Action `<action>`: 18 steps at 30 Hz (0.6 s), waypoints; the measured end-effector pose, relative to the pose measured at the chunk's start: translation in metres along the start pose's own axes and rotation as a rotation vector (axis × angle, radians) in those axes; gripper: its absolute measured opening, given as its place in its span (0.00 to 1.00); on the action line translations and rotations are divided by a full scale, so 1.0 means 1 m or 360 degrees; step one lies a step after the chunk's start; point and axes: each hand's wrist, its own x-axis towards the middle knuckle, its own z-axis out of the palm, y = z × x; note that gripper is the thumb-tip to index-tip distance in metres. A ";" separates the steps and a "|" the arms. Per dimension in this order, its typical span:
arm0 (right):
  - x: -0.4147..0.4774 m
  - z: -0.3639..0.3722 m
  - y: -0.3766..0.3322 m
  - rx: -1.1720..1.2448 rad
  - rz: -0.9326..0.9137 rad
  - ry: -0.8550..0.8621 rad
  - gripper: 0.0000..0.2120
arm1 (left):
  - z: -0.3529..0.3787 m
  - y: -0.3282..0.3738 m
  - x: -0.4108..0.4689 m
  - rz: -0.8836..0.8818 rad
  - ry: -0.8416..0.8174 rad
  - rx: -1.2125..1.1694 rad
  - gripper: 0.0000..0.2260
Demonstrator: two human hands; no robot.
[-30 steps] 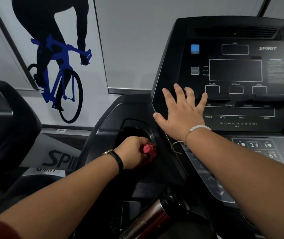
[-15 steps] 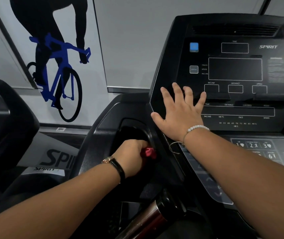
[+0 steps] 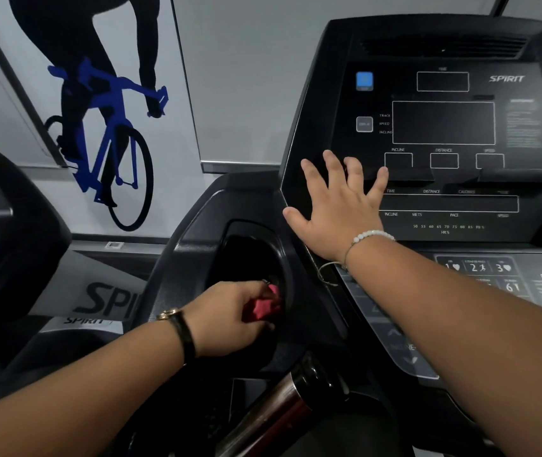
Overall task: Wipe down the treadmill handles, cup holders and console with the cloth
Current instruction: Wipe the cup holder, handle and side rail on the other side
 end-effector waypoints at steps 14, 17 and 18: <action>-0.001 -0.002 0.001 0.0027 -0.0010 -0.0029 0.35 | -0.001 0.006 0.080 -0.0555 -0.0606 0.1144 0.17; 0.000 -0.001 0.001 0.0020 -0.0014 -0.0016 0.35 | 0.003 -0.005 0.094 -0.0569 -0.0409 0.0981 0.15; -0.001 -0.001 0.001 0.0017 -0.0012 -0.0011 0.35 | 0.007 -0.008 0.097 -0.0527 -0.0331 0.1011 0.15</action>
